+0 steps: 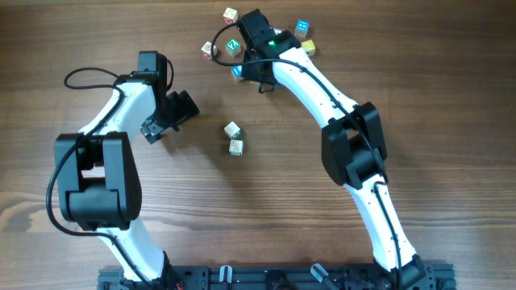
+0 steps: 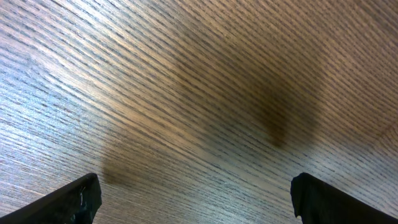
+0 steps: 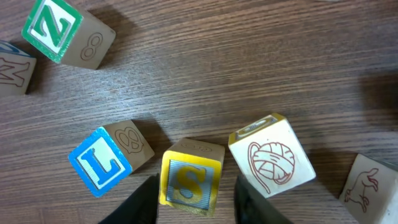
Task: Form a circle
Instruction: 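Grasp the yellow S block with the right gripper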
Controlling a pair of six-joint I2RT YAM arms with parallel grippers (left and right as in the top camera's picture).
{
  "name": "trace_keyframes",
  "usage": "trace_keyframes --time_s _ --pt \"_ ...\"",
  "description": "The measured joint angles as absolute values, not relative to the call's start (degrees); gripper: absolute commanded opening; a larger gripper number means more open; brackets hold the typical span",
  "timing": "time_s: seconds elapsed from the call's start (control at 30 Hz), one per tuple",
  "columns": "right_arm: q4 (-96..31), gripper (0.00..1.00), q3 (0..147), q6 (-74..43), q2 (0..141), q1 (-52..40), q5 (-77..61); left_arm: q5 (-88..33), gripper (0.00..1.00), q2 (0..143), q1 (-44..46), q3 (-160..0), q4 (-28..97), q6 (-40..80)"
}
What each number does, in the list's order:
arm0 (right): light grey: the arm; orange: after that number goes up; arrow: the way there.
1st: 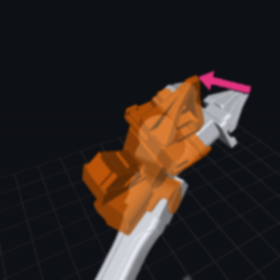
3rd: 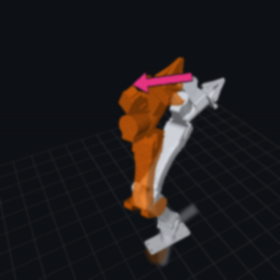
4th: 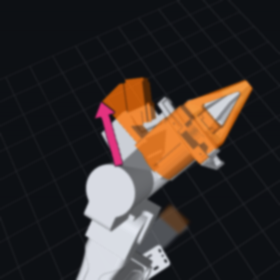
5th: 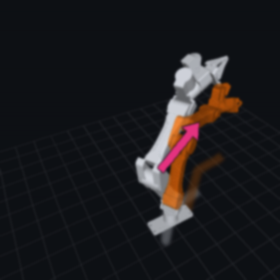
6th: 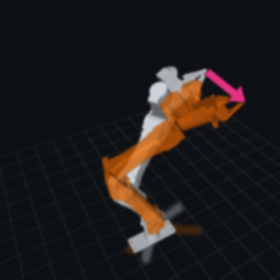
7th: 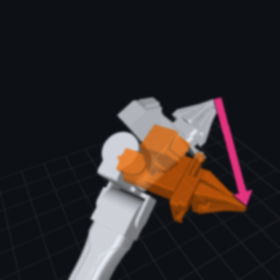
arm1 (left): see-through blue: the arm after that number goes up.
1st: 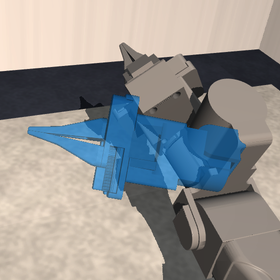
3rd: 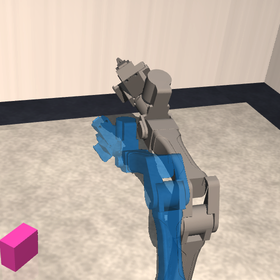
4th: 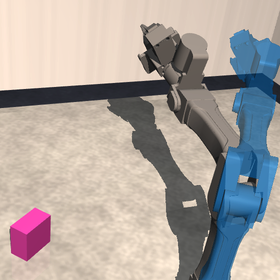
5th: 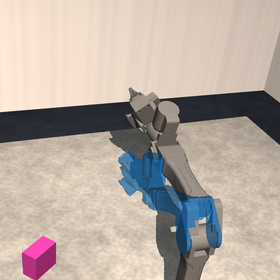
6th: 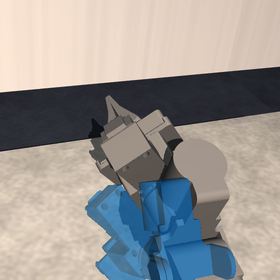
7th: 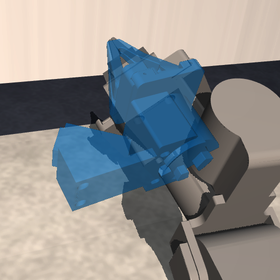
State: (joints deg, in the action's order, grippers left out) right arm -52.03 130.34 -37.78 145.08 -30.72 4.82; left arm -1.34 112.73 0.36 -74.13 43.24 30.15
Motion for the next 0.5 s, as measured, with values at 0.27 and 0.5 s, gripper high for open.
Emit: trace_keyframes --time_s 0.27,0.5 --pt "-50.35 0.44 130.34 -38.39 145.45 -31.70 5.02 -1.37 1.00 112.73 0.36 -74.13 43.24 30.15" --pt "-50.30 0.31 130.34 -38.81 147.22 -31.97 5.67 -1.34 1.00 112.73 0.36 -74.13 43.24 30.15"
